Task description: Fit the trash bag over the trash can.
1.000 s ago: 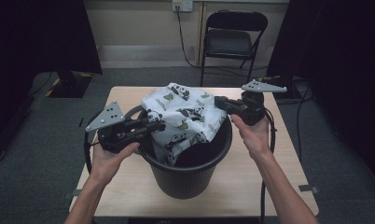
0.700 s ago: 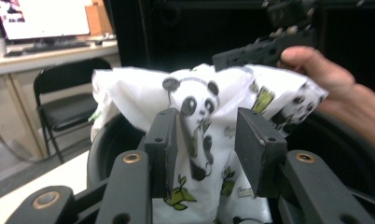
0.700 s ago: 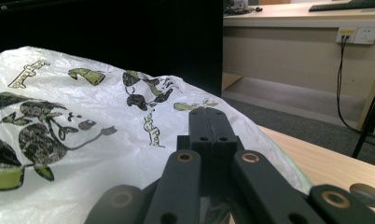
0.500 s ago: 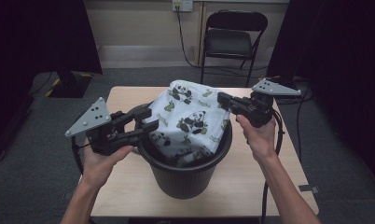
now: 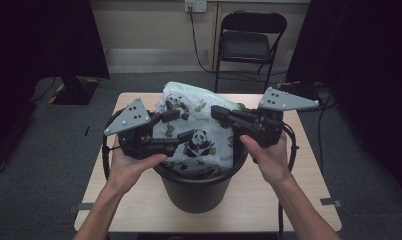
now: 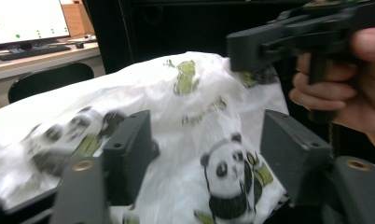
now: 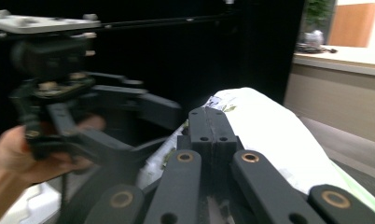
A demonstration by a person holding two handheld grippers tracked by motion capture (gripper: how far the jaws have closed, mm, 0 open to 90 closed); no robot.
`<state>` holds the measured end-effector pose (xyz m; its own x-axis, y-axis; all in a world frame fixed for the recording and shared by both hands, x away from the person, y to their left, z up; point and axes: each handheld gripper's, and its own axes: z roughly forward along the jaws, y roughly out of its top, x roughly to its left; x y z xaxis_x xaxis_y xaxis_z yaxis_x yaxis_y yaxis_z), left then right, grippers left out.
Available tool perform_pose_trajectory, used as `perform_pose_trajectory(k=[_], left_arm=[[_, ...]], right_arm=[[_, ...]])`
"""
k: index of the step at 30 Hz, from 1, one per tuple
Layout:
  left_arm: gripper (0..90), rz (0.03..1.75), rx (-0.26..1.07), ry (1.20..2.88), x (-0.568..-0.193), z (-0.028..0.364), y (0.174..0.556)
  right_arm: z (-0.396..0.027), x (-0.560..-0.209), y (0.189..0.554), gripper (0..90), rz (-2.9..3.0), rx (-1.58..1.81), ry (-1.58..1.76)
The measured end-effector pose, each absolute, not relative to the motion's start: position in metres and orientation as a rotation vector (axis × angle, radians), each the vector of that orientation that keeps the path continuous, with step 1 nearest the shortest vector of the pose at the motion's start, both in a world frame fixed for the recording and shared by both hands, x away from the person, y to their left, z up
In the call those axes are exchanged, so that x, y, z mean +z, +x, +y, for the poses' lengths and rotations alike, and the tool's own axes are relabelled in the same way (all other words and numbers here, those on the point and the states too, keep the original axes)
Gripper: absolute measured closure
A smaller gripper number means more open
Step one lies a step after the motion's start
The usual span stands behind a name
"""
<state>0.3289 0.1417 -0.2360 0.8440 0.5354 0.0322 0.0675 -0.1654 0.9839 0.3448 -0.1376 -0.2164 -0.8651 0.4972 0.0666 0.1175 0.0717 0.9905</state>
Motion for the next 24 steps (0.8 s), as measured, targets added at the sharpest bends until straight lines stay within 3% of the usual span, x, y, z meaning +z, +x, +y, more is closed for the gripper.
perform_pose_trajectory(k=[4, 6, 7, 10, 12, 13, 14, 15, 16, 24], left_arm=[[32.1, 0.463, 0.465, 1.724, -0.235, 0.132, 0.332], [38.6, 0.466, 0.495, 1.733, -0.235, 0.129, 0.333], [45.0, 0.462, 0.494, 1.732, -0.235, 0.128, 0.334], [78.6, 0.417, 0.451, 1.731, -0.232, 0.129, 0.334], [89.7, 0.413, 0.473, 1.747, -0.232, 0.131, 0.332], [90.0, 0.411, 0.466, 1.751, -0.233, 0.131, 0.331], [90.0, 0.406, 0.474, 1.756, -0.235, 0.133, 0.331], [90.0, 0.41, 0.483, 1.759, -0.236, 0.134, 0.331], [90.0, 0.417, 0.482, 1.76, -0.239, 0.136, 0.331], [90.0, 0.432, 0.47, 1.708, -0.253, 0.157, 0.33]], right_arm=[[-0.12, -0.211, 0.335, 90.0, 2.105, 1.874, 0.531], [-0.113, -0.209, 0.33, 90.0, 2.118, 1.882, 0.486], [-0.11, -0.208, 0.329, 90.0, 2.117, 1.884, 0.464], [-0.105, -0.208, 0.328, 90.0, 2.13, 1.886, 0.447], [-0.104, -0.208, 0.328, 90.0, 2.131, 1.883, 0.438], [-0.105, -0.209, 0.329, 90.0, 2.127, 1.885, 0.443], [-0.105, -0.209, 0.329, 84.1, 2.128, 1.885, 0.44], [-0.106, -0.21, 0.33, 71.6, 2.121, 1.885, 0.449], [-0.108, -0.211, 0.33, 65.0, 2.097, 1.881, 0.478], [-0.136, -0.221, 0.346, 39.5, 2.049, 1.883, 0.578]])
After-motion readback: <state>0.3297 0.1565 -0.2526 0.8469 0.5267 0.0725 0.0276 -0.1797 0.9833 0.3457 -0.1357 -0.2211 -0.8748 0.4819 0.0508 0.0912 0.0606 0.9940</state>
